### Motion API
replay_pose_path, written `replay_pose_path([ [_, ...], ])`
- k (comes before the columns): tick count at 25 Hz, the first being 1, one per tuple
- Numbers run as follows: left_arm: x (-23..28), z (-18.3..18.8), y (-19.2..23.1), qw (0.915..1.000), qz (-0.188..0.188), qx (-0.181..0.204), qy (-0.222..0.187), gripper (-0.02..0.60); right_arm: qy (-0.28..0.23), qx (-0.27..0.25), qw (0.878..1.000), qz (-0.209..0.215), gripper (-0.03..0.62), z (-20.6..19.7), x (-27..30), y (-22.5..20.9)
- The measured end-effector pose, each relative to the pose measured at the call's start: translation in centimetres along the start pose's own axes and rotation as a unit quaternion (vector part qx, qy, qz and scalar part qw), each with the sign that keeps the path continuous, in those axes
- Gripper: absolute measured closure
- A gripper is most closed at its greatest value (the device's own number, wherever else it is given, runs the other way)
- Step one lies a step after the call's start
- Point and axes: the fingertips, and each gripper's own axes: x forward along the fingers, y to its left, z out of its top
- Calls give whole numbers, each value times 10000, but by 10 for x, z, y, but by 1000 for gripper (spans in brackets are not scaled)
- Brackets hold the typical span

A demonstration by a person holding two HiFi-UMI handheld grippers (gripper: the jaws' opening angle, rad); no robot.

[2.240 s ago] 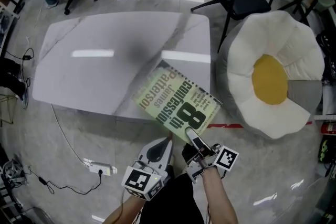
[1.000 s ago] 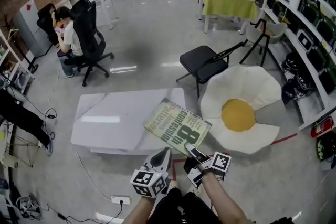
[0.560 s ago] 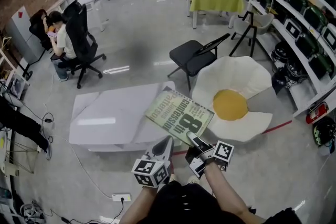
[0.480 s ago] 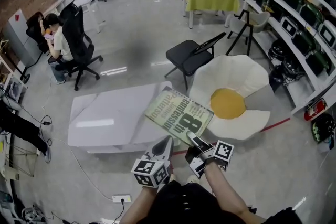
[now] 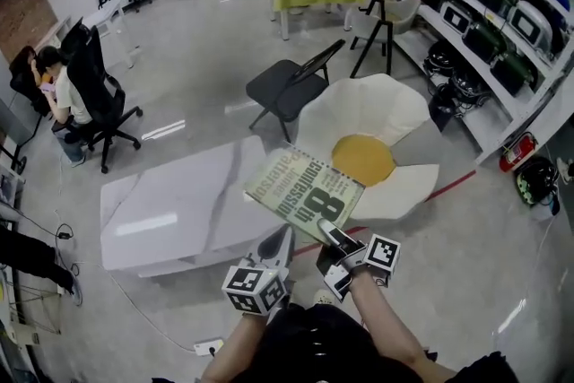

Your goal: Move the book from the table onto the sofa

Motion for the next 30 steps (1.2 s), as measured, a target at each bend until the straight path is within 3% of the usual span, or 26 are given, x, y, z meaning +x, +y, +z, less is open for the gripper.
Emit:
replay_pose_path([
  [17, 26, -6, -6, 10000, -15, 58, 66, 571, -234, 83, 9996, 152, 425, 28, -10, -3],
  [22, 47, -6, -27, 9999, -53, 110, 86, 571, -308, 61, 9992, 227, 425, 56, -26, 2],
  [30, 88, -30, -68, 9986, -416, 147, 278, 571, -767, 125, 9968, 208, 425, 100, -72, -13],
])
